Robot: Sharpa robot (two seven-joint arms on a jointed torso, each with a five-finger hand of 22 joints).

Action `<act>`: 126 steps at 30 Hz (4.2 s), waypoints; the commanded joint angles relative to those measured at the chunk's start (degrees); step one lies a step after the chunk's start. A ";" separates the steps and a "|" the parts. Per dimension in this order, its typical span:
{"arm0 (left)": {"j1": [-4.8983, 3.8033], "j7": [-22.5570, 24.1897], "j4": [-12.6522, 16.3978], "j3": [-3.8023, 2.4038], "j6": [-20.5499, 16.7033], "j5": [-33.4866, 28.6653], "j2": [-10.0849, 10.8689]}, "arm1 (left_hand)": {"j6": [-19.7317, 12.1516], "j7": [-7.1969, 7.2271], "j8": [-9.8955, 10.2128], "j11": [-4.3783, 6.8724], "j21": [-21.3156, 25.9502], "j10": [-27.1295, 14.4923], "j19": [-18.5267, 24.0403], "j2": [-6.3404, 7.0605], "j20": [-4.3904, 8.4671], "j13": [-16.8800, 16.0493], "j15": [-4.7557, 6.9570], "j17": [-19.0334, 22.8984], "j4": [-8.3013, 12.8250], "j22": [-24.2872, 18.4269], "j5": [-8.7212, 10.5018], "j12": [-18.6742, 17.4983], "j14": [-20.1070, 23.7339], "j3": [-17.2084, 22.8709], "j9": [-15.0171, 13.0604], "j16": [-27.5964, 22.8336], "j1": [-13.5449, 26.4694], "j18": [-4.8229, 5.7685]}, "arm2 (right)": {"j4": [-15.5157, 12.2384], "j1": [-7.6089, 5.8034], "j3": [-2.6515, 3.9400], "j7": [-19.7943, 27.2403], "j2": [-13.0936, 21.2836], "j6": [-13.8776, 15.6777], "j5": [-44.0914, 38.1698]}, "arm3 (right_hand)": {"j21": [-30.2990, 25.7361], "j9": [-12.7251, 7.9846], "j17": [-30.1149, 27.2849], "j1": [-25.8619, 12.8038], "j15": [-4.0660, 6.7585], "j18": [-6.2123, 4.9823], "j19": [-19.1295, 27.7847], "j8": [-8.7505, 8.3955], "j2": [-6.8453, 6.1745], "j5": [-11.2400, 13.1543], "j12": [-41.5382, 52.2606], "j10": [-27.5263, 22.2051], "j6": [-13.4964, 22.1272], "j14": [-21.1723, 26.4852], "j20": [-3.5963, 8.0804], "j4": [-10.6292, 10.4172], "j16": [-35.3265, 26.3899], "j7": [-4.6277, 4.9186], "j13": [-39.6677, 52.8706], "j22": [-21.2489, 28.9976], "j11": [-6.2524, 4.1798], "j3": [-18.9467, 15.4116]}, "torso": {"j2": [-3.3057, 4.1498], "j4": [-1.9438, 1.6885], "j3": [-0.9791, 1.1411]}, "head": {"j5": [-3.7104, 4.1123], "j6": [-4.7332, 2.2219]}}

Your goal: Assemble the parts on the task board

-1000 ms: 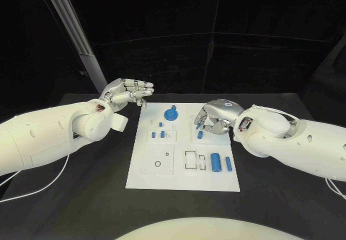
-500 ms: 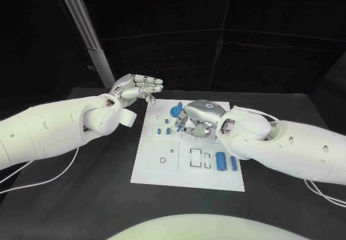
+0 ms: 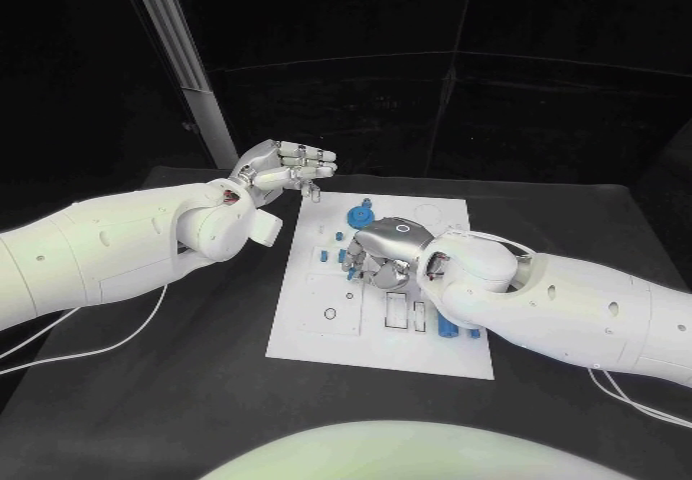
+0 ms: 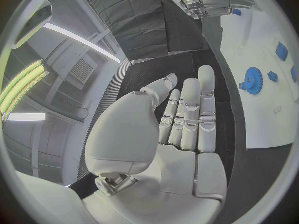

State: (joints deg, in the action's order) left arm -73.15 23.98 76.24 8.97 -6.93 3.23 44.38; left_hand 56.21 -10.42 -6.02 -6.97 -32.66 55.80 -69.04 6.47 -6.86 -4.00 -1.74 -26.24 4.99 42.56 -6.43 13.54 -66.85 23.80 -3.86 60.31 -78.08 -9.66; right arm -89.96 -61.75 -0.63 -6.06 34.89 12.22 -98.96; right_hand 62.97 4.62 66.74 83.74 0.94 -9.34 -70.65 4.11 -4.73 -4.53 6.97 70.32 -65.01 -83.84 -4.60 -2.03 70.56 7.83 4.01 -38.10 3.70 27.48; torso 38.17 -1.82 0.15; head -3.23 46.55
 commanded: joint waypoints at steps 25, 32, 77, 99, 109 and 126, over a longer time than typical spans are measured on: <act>-0.09 -0.12 0.07 -0.04 0.59 -0.32 -0.22 | -0.43 -0.16 -0.22 -0.08 0.33 -0.07 0.42 -0.36 -0.14 0.07 0.11 0.08 0.28 -0.10 -0.05 0.34 0.35 0.09 0.06 -0.35 0.05 -0.82 | 0.40 0.62 -1.07 -0.94 -1.42 -6.50 -6.42 | 0.18 0.03 0.00 -0.58 0.11 0.42 0.08 0.16 0.13 -0.13 -0.37 -0.18 -0.15 -2.60 -0.14 0.01 0.38 0.21 -0.08 0.02 0.21 0.38 | -0.03 0.06 0.02 | -0.34 0.86; -0.09 -0.23 0.04 -0.04 0.72 -0.32 -0.18 | -0.43 -0.16 -0.22 -0.08 0.33 -0.07 0.42 -0.36 -0.14 0.07 0.11 0.08 0.28 -0.10 -0.05 0.34 0.35 0.09 0.06 -0.35 0.05 -0.82 | 0.45 0.65 -1.11 -1.16 -1.64 -6.45 -7.05 | 0.18 0.03 0.00 -0.58 0.11 0.42 0.08 0.16 0.13 -0.13 -0.37 -0.18 -0.15 -2.60 -0.14 0.01 0.38 0.21 -0.08 0.02 0.21 0.38 | -0.03 0.08 0.03 | -0.40 0.96; -0.10 -0.70 -0.29 -0.04 0.94 -0.32 -0.17 | -0.43 -0.19 -0.27 -0.11 0.37 -0.23 0.50 -0.42 -0.15 0.11 0.08 0.21 0.35 -0.14 -0.04 0.47 0.45 0.10 0.05 -0.39 0.02 -0.81 | 0.46 0.86 -1.15 0.96 -1.67 -3.05 -4.62 | -1.62 -0.89 -1.80 -7.20 -1.81 -0.15 2.33 -0.58 -3.90 -1.07 -3.02 -8.16 8.68 -1.83 -1.92 -1.09 -0.04 1.99 -0.30 3.27 2.45 -4.81 | -0.11 0.09 0.04 | -0.08 1.19; -0.09 -0.81 -0.26 0.01 1.03 -0.32 0.28 | -0.45 -0.17 -0.27 -0.12 0.38 -0.32 0.52 -0.41 -0.15 0.13 0.08 0.25 0.39 -0.15 -0.04 0.47 0.49 0.10 0.05 -0.40 -0.01 -0.81 | -6.45 -0.70 0.24 -0.90 11.83 4.25 0.08 | -1.87 -0.69 -3.15 -6.52 -1.87 -0.18 2.42 -0.38 -3.82 -3.02 -2.44 -9.27 8.61 -1.49 -2.20 -0.54 -0.70 1.94 -0.39 3.72 2.54 -6.99 | -0.25 0.37 0.02 | 1.85 -0.95; -0.08 -0.81 -0.32 0.04 1.15 -0.32 0.19 | -0.45 -0.17 -0.27 -0.12 0.38 -0.32 0.52 -0.41 -0.15 0.13 0.08 0.25 0.39 -0.15 -0.04 0.47 0.49 0.10 0.05 -0.40 -0.01 -0.81 | -4.88 -1.77 0.86 -2.86 14.07 2.54 -1.70 | -2.88 -0.74 -4.41 -5.86 -2.02 -0.38 3.21 -0.47 -3.93 -2.45 -2.66 -11.81 9.35 -1.25 -2.44 -0.31 -1.46 1.49 -0.37 5.13 2.54 -9.45 | -0.14 0.17 0.02 | 2.08 -1.27; -0.07 -1.08 -0.43 0.06 1.33 -0.32 0.10 | -0.42 -0.16 -0.31 -0.12 0.40 -0.37 0.56 -0.44 -0.15 0.14 0.08 0.30 0.42 -0.16 -0.04 0.53 0.53 0.11 0.04 -0.42 -0.02 -0.81 | -2.95 -1.97 0.88 -4.22 13.16 -5.19 -2.41 | -2.10 -0.44 -4.24 -4.38 -1.20 -0.17 2.00 0.13 -1.87 -3.21 0.22 -7.99 7.14 -1.47 -1.61 -0.44 -0.94 0.92 -0.17 3.73 1.67 -9.96 | -0.13 0.11 -0.02 | 2.22 -0.96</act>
State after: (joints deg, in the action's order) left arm -73.14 22.84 75.79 9.06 -6.34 3.18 44.53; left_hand 56.00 -10.64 -6.02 -6.97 -32.66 55.80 -68.86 6.47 -7.04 -3.96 -1.54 -25.99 5.14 42.49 -6.43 13.75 -66.64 23.96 -3.86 60.08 -78.08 -9.63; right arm -93.00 -63.60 0.20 -9.57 48.13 10.10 -100.74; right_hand 60.74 4.13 62.45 79.20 -0.58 -9.35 -68.50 3.95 -7.04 -7.52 7.03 61.95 -57.60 -83.98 -6.32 -2.23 69.31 8.75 3.78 -34.32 5.32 17.46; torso 38.05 -1.70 0.12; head -1.01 45.53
